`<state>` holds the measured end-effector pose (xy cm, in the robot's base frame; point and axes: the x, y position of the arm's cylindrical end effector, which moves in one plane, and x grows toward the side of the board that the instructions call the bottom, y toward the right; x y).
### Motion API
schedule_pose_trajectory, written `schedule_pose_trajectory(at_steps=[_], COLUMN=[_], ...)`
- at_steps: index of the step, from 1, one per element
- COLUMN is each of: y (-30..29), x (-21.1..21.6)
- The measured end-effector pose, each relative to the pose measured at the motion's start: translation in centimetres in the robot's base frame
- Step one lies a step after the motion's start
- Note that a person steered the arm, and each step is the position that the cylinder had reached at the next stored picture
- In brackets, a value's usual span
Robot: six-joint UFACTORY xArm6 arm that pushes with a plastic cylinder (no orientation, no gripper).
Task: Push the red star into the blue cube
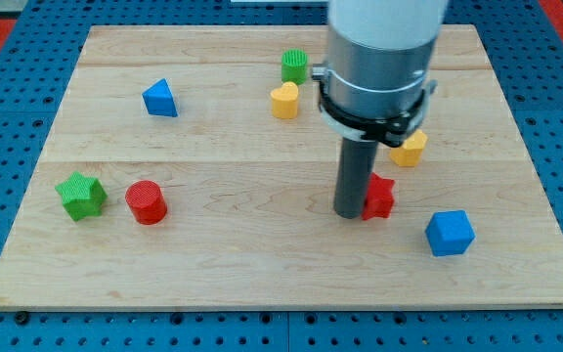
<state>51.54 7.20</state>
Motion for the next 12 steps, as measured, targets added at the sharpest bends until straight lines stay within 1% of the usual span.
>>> schedule_pose_trajectory(at_steps=[1,2,3,4,6,7,8,9,10,12], y=[-3.0,-4.4,-2.7,-1.3,-0.4,-0.8,-1.4,0.6,3.1,3.2], x=[-1.2,-4.1,-5.9,-5.0,-1.0,-1.6,-4.1,-6.3,-5.9,-2.4])
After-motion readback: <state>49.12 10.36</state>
